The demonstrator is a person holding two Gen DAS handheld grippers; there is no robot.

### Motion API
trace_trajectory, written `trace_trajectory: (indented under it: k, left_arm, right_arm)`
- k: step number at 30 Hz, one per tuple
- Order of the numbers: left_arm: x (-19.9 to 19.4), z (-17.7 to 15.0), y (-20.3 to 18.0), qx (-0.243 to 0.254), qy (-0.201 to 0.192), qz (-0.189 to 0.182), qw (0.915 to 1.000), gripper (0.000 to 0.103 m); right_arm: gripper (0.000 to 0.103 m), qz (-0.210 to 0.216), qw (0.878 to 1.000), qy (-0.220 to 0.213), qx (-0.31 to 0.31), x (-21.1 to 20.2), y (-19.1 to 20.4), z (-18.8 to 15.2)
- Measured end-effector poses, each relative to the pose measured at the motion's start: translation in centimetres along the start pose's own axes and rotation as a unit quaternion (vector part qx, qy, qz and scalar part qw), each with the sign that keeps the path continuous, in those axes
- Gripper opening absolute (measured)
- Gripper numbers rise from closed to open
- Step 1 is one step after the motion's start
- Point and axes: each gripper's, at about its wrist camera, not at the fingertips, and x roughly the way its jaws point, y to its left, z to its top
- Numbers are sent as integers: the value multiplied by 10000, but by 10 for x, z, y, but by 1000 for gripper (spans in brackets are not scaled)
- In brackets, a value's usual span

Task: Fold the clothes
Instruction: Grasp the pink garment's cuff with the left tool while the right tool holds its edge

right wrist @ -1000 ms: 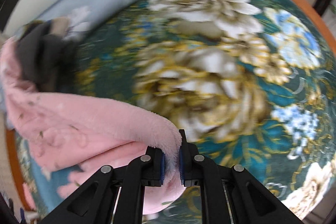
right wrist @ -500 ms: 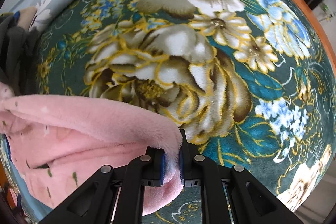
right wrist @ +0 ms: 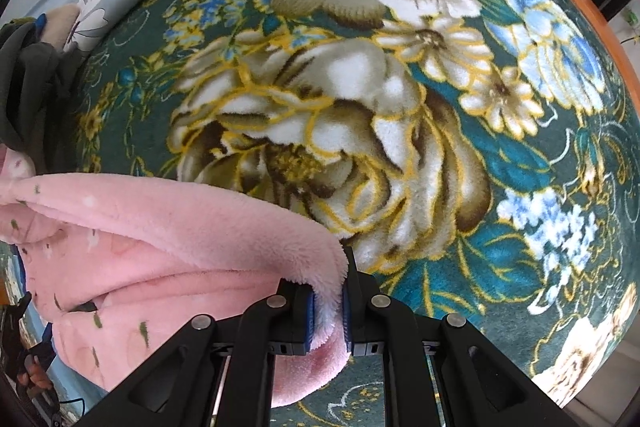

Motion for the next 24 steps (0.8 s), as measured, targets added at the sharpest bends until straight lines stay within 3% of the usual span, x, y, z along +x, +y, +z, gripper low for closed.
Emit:
trace_trajectory:
  k: [2, 12, 17, 21, 24]
  left_arm:
    - [-1, -1, 0, -73, -6, 33, 10000, 10]
    - [-65, -22, -15, 379, -946, -112, 9947, 4]
    - [-137, -34, 7, 495, -1867, -131, 9811, 4]
    - [-193, -42, 52, 39, -2441, -161, 9696, 3]
    - [-234, -50, 92, -304, -2859, 112, 9577, 3]
  right_arm:
    - [12, 15, 10000, 10, 17, -3, 1, -4]
    - [12, 151, 9998, -138, 57, -31, 17, -22]
    - [12, 535, 9977, -339, -252, -44, 58, -20]
    - [12, 898, 9928, -389, -697, -23, 95, -3]
    - [12, 1159, 9864, -375, -1102, -14, 140, -6]
